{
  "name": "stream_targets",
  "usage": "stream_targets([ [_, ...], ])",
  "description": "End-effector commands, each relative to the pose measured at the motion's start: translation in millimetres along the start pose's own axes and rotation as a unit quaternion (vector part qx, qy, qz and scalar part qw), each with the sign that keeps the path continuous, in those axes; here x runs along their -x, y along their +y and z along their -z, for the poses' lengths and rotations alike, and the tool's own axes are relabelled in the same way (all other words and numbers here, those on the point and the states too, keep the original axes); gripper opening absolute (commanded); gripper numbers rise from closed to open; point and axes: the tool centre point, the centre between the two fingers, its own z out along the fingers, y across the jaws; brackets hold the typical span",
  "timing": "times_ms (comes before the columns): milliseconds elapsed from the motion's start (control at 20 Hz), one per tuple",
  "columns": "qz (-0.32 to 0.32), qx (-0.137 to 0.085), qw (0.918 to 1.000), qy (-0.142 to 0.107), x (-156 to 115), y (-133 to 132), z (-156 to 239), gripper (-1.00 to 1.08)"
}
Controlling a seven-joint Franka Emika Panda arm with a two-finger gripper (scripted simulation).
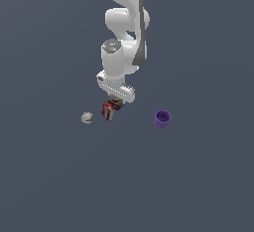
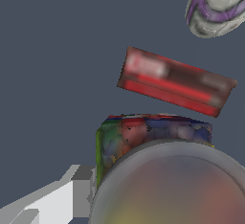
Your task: Pick up a designated object from a clutter of objects.
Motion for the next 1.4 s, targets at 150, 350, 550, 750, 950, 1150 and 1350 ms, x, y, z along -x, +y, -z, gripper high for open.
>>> stream_targets([
  [150,0.0,-0.001,1.0,0.001,-9,10,37,-1.0],
  [350,0.0,-0.001,1.0,0.001,-16,19,68,-1.0],
  [550,0.0,-0.001,1.0,0.001,-24,28,100,-1.0],
  [750,0.0,-0.001,1.0,0.001,-32,38,132,-1.0],
  [950,0.0,-0.001,1.0,0.001,-40,48,166,-1.0],
  [1150,0.0,-0.001,1.0,0.001,-50,57,201,-1.0],
  [1350,-0.001,-0.001,1.0,0.001,-58,66,233,-1.0],
])
